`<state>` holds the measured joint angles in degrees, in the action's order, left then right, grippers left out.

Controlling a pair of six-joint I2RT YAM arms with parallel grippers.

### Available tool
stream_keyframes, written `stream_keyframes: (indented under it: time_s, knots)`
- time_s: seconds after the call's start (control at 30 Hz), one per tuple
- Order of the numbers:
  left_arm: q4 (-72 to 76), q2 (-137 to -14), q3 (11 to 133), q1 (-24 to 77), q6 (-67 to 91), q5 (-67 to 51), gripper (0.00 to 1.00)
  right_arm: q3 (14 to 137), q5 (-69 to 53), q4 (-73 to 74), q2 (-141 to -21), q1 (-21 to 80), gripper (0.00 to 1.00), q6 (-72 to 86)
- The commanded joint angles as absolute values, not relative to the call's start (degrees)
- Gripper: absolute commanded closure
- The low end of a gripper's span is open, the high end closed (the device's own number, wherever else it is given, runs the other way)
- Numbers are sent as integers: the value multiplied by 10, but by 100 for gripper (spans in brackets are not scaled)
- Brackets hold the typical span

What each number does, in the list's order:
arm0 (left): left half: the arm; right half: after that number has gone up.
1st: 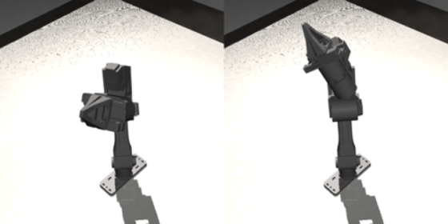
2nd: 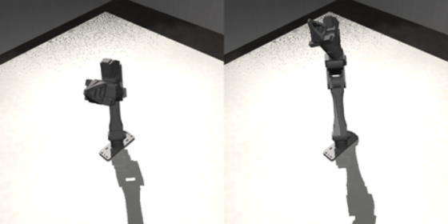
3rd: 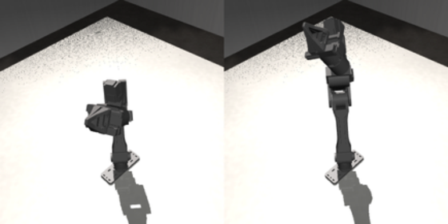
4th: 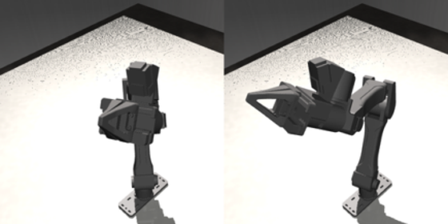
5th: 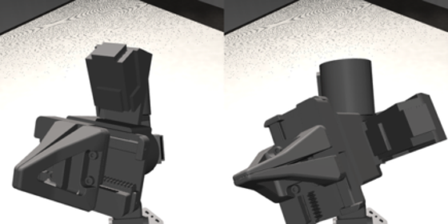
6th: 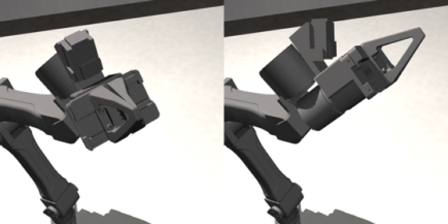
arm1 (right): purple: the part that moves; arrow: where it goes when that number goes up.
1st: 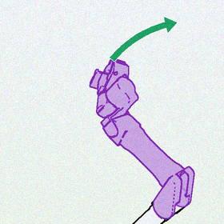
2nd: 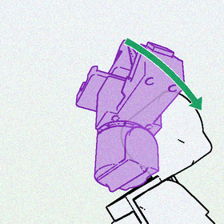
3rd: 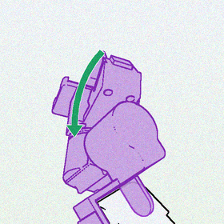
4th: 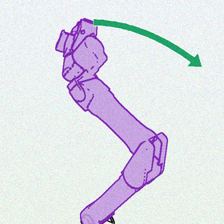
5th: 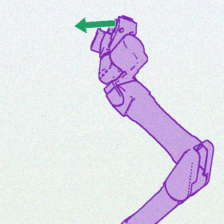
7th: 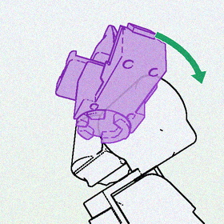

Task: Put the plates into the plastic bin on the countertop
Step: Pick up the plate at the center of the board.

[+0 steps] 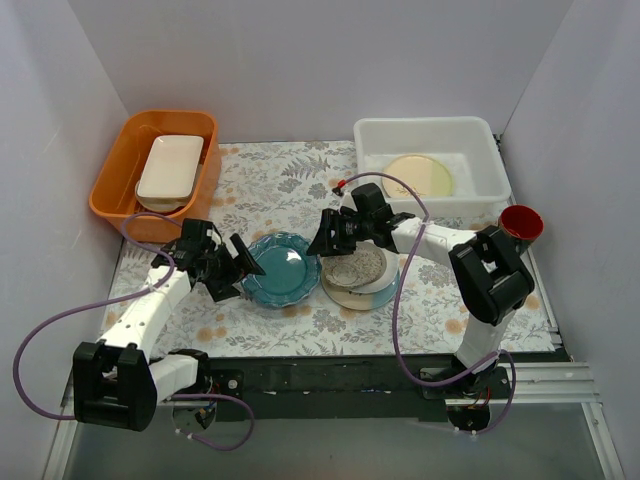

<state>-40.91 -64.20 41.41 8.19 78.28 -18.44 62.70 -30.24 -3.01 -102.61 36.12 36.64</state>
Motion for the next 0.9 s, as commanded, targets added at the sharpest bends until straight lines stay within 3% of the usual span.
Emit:
stream_keyframes:
  time_s: [0.0, 0.87]
  knots:
    - [-389, -640, 400, 79, 786, -196, 15, 652, -316, -41, -1041, 361, 38, 360]
    - [-328, -660, 380, 79, 780, -227, 26, 622, -373, -114, -1058, 363, 56, 401]
